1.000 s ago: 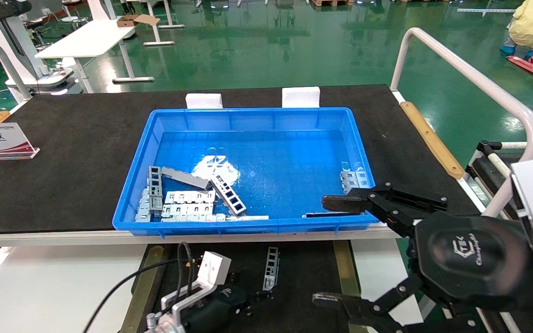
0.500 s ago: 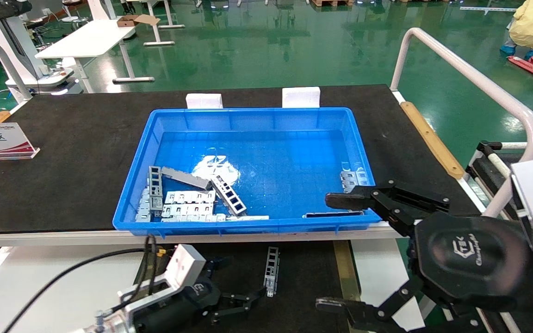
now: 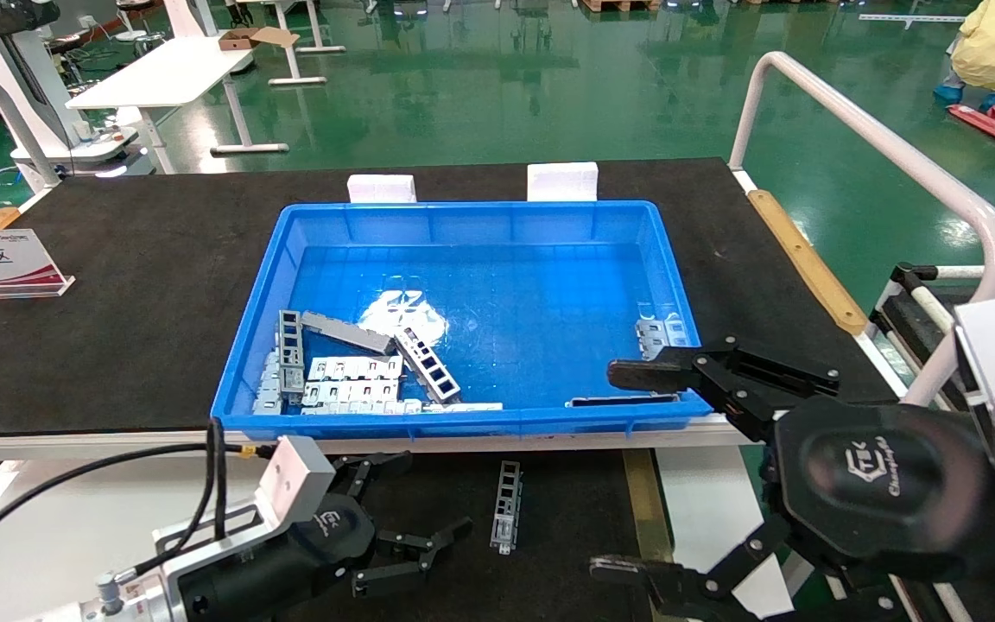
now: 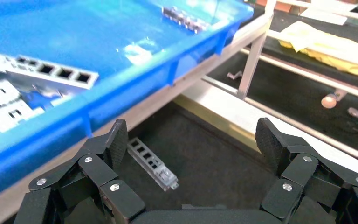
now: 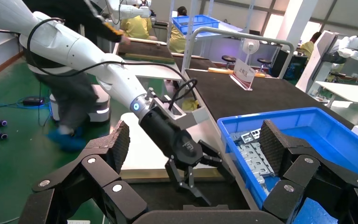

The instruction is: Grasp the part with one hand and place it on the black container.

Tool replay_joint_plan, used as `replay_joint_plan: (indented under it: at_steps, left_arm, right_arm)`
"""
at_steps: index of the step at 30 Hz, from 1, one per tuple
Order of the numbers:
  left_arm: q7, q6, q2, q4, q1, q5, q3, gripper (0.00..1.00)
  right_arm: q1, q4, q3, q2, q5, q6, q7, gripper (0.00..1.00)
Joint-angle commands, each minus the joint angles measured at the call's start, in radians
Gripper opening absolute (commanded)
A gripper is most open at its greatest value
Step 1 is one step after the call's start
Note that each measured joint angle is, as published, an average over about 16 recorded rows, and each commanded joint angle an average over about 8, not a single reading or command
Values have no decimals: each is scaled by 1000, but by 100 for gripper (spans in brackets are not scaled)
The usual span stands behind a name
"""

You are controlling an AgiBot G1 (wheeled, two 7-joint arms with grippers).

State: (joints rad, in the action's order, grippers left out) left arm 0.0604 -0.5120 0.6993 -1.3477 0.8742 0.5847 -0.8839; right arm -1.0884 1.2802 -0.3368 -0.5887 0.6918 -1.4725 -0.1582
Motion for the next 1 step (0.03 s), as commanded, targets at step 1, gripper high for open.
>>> replay_joint_plan:
  at_steps: [1]
  left_arm:
    - [20, -21, -11, -1, -5, -14, 22, 100]
  right_arm:
    - [0, 0, 0, 0, 0, 0, 0, 100]
